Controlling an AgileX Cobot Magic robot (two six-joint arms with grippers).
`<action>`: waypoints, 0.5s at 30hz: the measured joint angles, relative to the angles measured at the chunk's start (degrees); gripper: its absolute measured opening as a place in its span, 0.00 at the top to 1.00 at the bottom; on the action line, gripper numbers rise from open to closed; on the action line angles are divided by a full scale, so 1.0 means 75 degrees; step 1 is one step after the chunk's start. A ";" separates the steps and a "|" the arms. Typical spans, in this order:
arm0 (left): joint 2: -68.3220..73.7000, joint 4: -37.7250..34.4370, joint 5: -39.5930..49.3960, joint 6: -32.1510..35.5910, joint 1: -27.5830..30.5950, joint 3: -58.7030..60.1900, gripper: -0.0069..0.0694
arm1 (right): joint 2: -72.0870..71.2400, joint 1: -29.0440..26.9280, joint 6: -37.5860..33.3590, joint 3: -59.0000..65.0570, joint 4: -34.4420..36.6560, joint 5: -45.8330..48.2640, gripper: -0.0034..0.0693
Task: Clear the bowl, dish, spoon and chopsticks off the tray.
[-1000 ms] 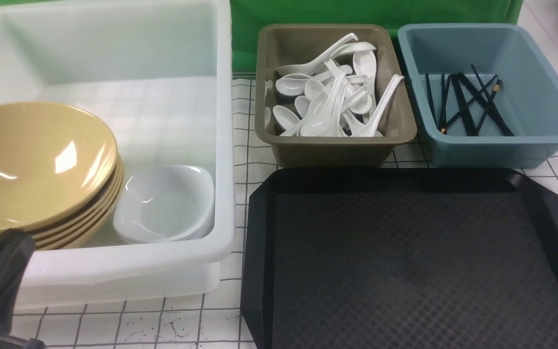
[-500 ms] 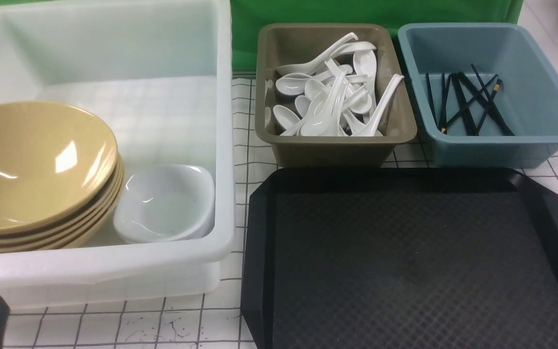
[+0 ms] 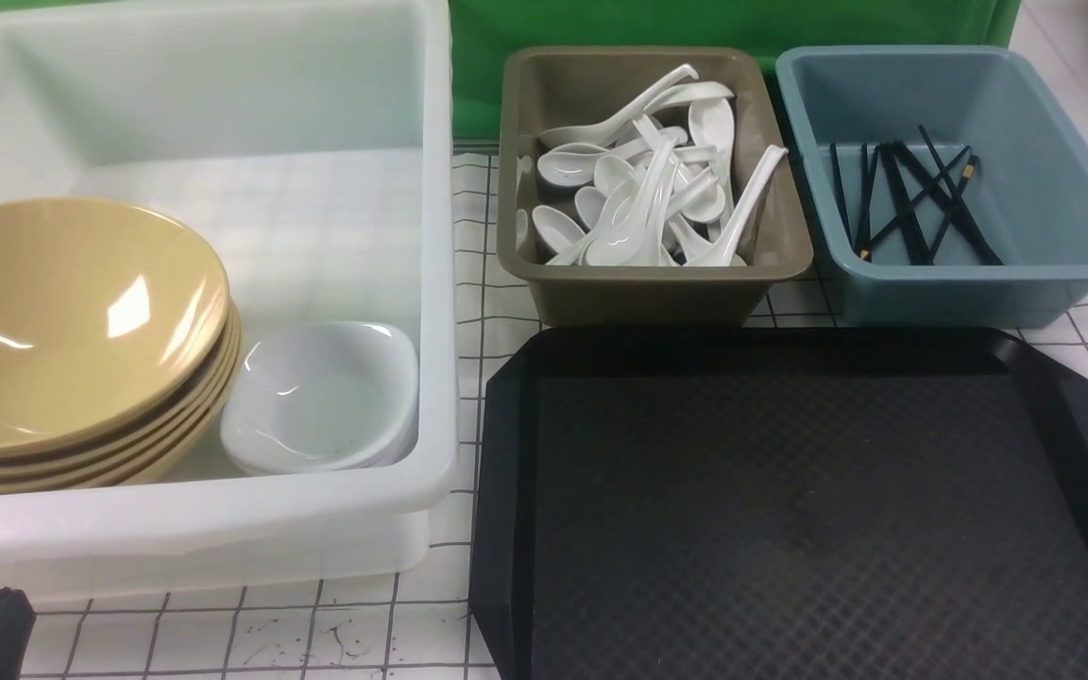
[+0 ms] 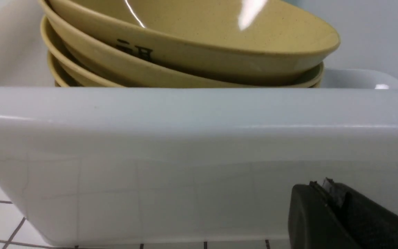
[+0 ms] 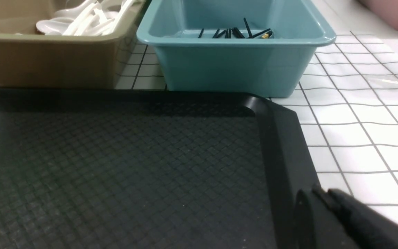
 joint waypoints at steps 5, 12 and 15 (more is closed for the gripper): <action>0.0000 -0.0006 0.0002 -0.0020 0.0000 0.0000 0.92 | 0.0000 0.0000 0.0000 0.0000 0.0000 0.0007 0.83; 0.0000 -0.0006 0.0002 -0.0020 0.0000 0.0000 0.92 | 0.0000 0.0000 0.0000 0.0000 0.0000 0.0007 0.83; 0.0000 -0.0006 0.0002 -0.0020 0.0000 0.0000 0.92 | 0.0000 0.0000 0.0000 0.0000 0.0000 0.0007 0.82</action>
